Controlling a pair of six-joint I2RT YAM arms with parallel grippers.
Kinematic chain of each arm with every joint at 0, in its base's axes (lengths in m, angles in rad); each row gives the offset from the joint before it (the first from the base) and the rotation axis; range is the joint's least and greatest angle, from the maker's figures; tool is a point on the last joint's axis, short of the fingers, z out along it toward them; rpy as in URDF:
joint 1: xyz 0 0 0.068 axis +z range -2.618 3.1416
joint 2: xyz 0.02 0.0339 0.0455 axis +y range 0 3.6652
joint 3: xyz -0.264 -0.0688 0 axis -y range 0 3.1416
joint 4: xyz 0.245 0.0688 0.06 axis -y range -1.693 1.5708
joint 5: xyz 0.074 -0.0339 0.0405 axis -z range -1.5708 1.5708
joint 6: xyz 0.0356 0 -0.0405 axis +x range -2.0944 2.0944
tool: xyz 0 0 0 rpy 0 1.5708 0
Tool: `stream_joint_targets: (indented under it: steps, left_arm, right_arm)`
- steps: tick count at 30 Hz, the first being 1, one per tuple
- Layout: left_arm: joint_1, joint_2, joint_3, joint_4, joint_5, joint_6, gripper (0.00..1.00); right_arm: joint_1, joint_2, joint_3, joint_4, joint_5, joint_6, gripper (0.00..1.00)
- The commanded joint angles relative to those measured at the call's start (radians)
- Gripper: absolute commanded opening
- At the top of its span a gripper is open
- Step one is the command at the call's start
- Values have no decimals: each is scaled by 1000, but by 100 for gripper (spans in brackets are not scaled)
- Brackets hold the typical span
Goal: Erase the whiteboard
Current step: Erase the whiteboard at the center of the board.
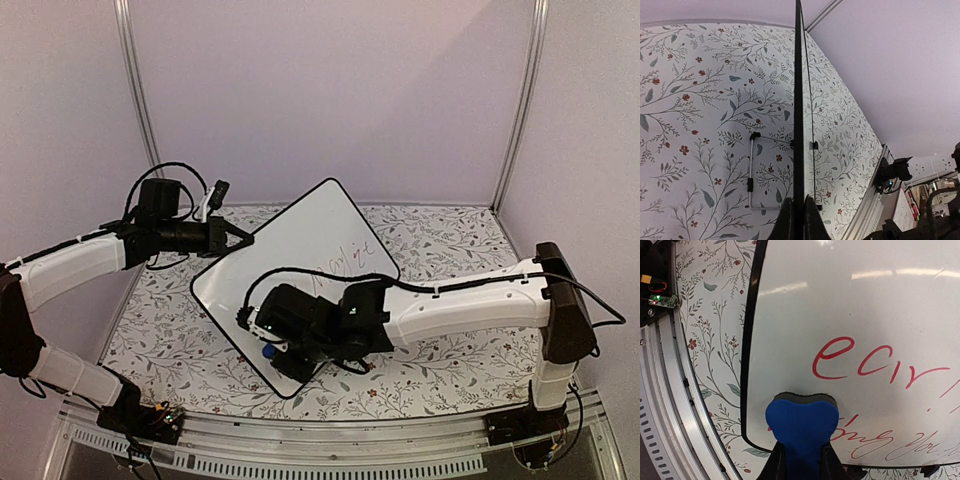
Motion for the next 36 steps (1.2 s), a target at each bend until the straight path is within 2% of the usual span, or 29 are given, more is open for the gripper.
stream_joint_targets:
  steps: [1, 6, 14, 36]
  left_arm:
    - [-14, 12, 11, 4, 5, 16, 0]
    - [-14, 12, 11, 3, 4, 16, 0]
    - [-14, 10, 10, 3, 2, 18, 0]
    - [-14, 15, 11, 4, 4, 15, 0]
  right_arm:
    - [-36, -98, 67, 41, 50, -34, 4]
    - [-89, -64, 171, 45, 50, -82, 4]
    - [-95, 63, 304, 33, 3, -134, 4]
    - [-89, 84, 175, 20, -62, -69, 4]
